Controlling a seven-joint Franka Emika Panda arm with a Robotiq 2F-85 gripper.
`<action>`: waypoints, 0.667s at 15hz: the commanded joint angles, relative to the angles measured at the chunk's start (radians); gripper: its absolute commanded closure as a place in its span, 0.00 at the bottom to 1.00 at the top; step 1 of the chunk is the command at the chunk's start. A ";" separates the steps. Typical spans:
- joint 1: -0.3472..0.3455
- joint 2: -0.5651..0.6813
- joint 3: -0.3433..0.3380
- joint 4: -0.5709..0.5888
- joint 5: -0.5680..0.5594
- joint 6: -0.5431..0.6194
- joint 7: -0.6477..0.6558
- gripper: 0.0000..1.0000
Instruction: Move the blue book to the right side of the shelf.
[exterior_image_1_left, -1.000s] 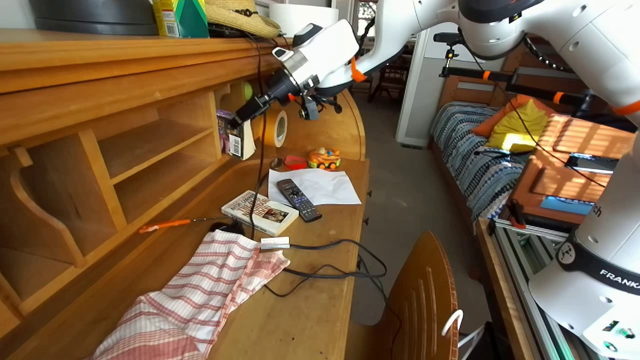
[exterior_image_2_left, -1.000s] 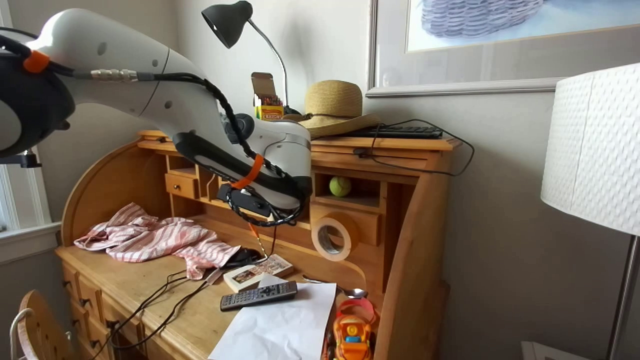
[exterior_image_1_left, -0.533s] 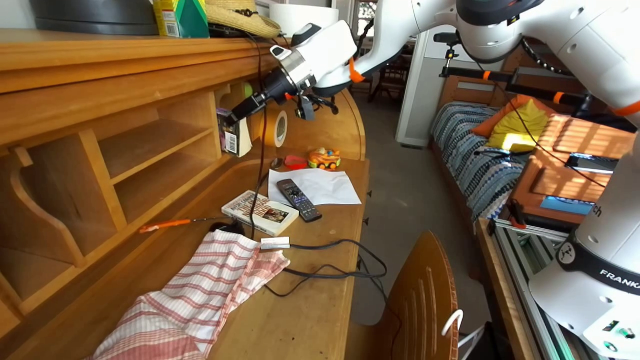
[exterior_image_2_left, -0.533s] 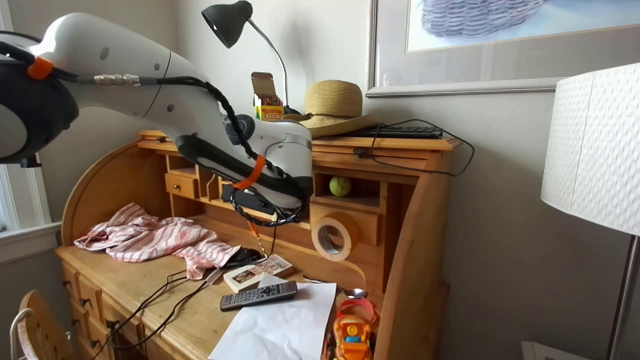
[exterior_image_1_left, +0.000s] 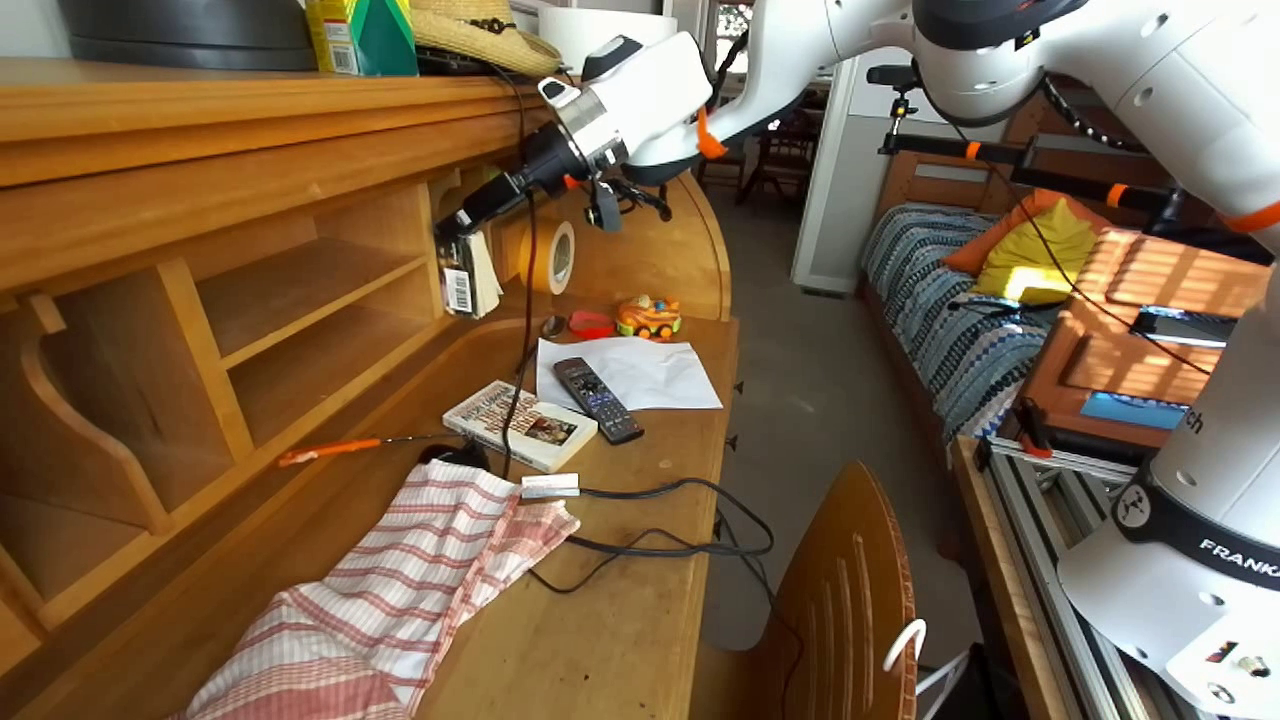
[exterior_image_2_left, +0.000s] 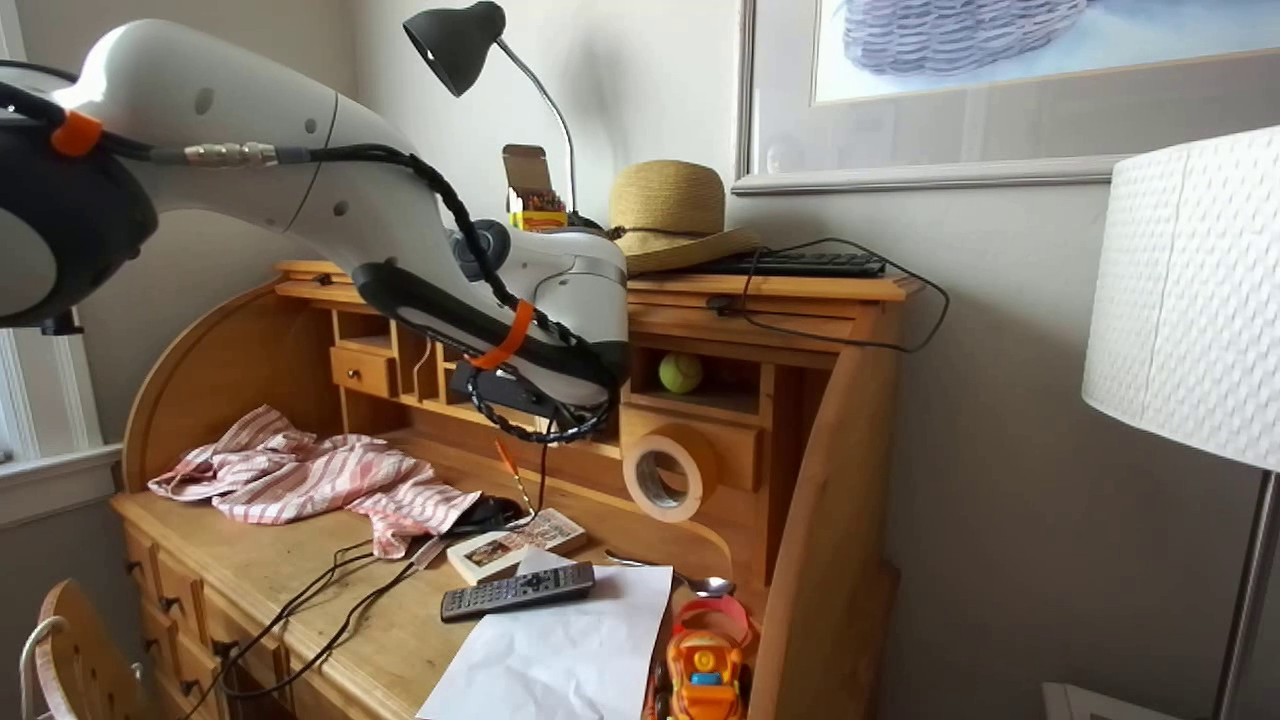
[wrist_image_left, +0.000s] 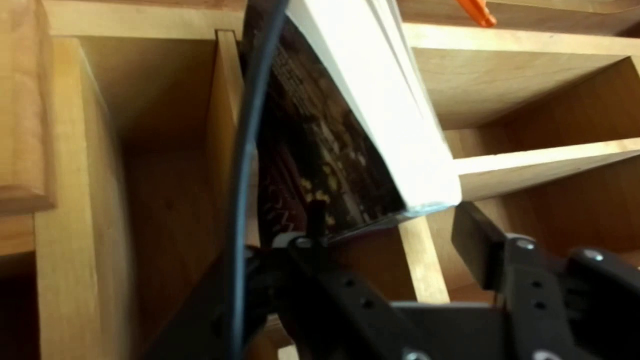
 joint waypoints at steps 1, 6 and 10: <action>0.003 -0.012 0.003 0.033 0.000 -0.009 0.011 0.01; 0.005 0.047 -0.028 -0.013 0.001 -0.023 0.041 0.00; 0.001 0.115 -0.055 -0.080 0.001 0.009 0.093 0.00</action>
